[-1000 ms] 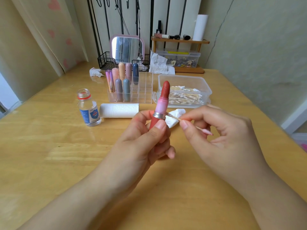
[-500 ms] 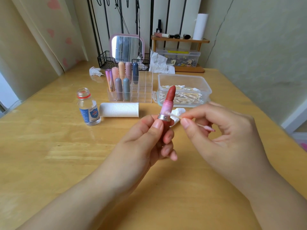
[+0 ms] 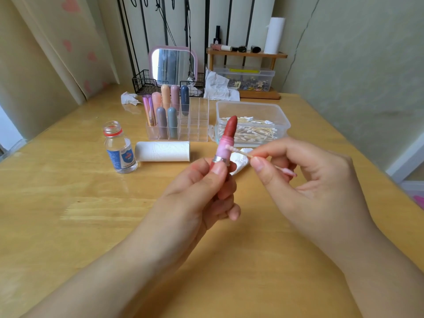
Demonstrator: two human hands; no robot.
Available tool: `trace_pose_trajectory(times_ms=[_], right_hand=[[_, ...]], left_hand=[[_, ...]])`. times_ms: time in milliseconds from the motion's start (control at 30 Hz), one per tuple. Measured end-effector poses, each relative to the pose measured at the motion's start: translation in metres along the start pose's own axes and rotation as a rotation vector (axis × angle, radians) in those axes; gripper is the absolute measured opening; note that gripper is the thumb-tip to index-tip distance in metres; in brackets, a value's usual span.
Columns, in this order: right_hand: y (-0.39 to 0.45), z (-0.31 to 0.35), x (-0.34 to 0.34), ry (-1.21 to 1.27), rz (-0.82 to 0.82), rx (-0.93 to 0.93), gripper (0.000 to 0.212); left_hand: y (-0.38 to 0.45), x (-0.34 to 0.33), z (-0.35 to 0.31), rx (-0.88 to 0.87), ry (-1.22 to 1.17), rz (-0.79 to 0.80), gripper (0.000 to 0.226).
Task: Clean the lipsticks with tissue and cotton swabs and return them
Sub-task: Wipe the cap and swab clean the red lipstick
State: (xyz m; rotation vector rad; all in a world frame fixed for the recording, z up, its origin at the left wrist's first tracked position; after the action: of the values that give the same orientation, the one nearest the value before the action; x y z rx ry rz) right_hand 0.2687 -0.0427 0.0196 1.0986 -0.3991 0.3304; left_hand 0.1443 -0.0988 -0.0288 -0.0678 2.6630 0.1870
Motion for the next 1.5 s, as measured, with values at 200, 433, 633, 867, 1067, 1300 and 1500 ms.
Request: trace_pose_trajectory(times_ms=[200, 433, 633, 867, 1067, 1300, 1500], right_hand=[[-0.001, 0.004, -0.003, 0.006, 0.031, 0.035, 0.011], [0.0, 0.007, -0.005, 0.047, 0.06, 0.057, 0.009], [0.0, 0.0, -0.001, -0.017, -0.003, 0.027, 0.009], [0.0, -0.002, -0.001, -0.045, -0.011, 0.029, 0.01], [-0.001, -0.002, -0.007, -0.02, 0.05, 0.034, 0.013], [-0.002, -0.012, -0.012, 0.01, 0.074, -0.023, 0.014], [-0.001, -0.015, -0.01, -0.039, 0.018, -0.042, 0.005]], left_hand=[[-0.001, 0.001, -0.003, -0.036, 0.034, -0.031, 0.017], [-0.001, 0.001, -0.001, -0.053, 0.094, -0.009, 0.019], [0.0, 0.003, 0.002, -0.028, 0.065, -0.036, 0.029], [0.001, 0.003, 0.004, 0.005, 0.064, -0.052, 0.025], [0.002, 0.007, 0.003, -0.015, 0.096, -0.059, 0.015], [0.007, 0.015, 0.009, 0.016, 0.192, -0.053, 0.018], [0.008, 0.018, 0.009, 0.024, 0.217, -0.075, 0.025]])
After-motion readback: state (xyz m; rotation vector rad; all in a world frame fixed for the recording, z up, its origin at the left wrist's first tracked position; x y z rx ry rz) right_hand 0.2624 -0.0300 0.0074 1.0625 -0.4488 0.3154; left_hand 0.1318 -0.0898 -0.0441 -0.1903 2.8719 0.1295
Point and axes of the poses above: each hand's wrist, its own y-axis towards the middle knuckle, its own x-axis out of the back of the hand, z = x × y, the point moved 5 cm from there along y, towards the middle knuckle, and after that the axes turned 3 degrees about x, right-handed, at the moved point
